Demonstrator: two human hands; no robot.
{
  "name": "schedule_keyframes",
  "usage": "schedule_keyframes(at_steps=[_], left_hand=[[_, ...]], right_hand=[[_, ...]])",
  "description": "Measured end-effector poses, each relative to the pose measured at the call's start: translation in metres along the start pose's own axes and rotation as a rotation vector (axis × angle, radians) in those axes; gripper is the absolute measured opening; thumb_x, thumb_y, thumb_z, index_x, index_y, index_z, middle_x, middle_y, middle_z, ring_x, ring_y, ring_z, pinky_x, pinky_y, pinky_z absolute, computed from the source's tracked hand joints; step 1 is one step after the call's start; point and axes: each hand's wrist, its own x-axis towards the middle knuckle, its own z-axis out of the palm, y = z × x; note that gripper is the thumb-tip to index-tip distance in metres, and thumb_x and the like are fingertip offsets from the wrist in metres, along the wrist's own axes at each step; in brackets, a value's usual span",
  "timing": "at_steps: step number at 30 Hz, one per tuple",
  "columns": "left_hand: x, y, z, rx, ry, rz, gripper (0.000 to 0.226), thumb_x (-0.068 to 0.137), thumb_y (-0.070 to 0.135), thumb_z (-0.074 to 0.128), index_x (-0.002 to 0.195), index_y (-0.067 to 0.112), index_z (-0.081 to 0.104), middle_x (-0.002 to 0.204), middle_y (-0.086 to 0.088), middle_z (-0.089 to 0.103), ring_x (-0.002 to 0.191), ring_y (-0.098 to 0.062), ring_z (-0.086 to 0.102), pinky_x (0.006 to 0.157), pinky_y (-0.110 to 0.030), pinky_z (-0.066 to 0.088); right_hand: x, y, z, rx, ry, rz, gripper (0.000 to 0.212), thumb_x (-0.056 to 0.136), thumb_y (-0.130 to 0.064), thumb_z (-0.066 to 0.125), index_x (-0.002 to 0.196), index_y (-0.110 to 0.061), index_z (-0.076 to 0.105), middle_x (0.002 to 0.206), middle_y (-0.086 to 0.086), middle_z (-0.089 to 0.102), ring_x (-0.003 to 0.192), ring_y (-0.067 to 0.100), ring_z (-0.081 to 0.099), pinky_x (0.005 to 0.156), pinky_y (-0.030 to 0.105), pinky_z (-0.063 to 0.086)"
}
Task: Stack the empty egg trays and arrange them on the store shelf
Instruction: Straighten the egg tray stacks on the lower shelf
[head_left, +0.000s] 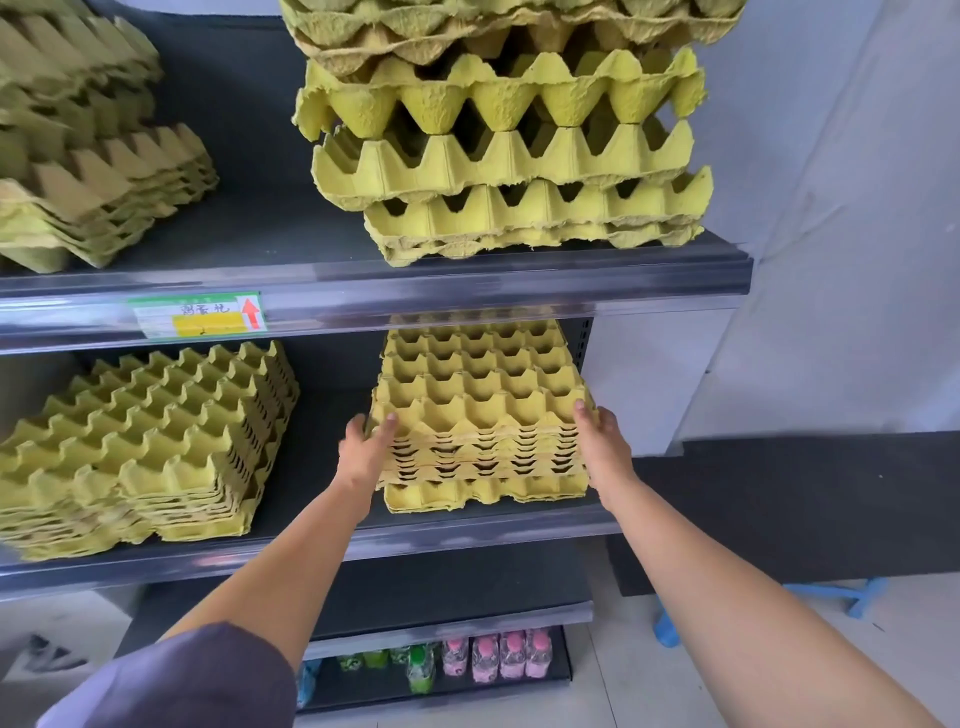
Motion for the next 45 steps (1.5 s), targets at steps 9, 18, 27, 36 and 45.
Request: schedule_keyframes(at_steps=[9, 18, 27, 36, 45], left_hand=[[0.012, -0.01, -0.008, -0.166, -0.173, -0.259, 0.088, 0.078, 0.062, 0.058, 0.148, 0.031, 0.015, 0.153, -0.009, 0.024, 0.138, -0.036, 0.027, 0.107, -0.063, 0.022], [0.013, -0.015, -0.006, -0.283, -0.171, -0.159, 0.057, 0.089, 0.031, 0.059, 0.136, 0.017, 0.033, 0.128, -0.011, 0.05, 0.115, -0.029, 0.05, 0.104, -0.049, 0.039], [0.002, -0.002, 0.003, -0.319, -0.146, -0.03, 0.065, 0.091, 0.036, 0.056, 0.145, 0.015, 0.025, 0.134, -0.006, 0.044, 0.123, -0.028, 0.044, 0.103, -0.043, 0.035], [-0.007, 0.002, 0.026, -0.212, -0.223, 0.057, 0.085, 0.084, 0.047, 0.063, 0.149, 0.021, 0.015, 0.152, -0.004, 0.029, 0.138, -0.028, 0.031, 0.113, -0.044, 0.024], [-0.027, 0.01, 0.047, -0.048, -0.059, 0.067, 0.083, 0.089, 0.039, 0.06, 0.15, 0.027, 0.005, 0.156, -0.006, 0.008, 0.138, -0.033, 0.026, 0.111, -0.051, 0.027]], right_hand=[[0.009, 0.001, 0.009, 0.444, -0.06, 0.36, 0.096, 0.071, -0.067, 0.067, 0.147, -0.034, 0.02, 0.152, 0.007, 0.029, 0.136, 0.039, 0.031, 0.101, 0.065, 0.028], [0.001, 0.008, 0.022, 0.676, 0.033, 0.281, 0.053, 0.086, -0.028, 0.064, 0.134, -0.024, 0.043, 0.135, 0.006, 0.045, 0.123, 0.033, 0.045, 0.088, 0.053, 0.051], [-0.026, 0.001, 0.01, 0.744, 0.118, 0.225, 0.04, 0.086, -0.025, 0.059, 0.124, -0.021, 0.047, 0.126, 0.008, 0.053, 0.114, 0.03, 0.052, 0.086, 0.048, 0.052], [-0.054, 0.019, -0.002, 0.849, 0.262, 0.336, 0.042, 0.076, -0.029, 0.061, 0.116, -0.022, 0.052, 0.119, 0.006, 0.057, 0.106, 0.029, 0.057, 0.085, 0.053, 0.052], [-0.075, -0.002, 0.033, 0.875, 0.418, 0.389, 0.061, 0.071, -0.038, 0.064, 0.127, -0.023, 0.044, 0.118, 0.007, 0.047, 0.096, 0.026, 0.057, 0.082, 0.047, 0.055]])
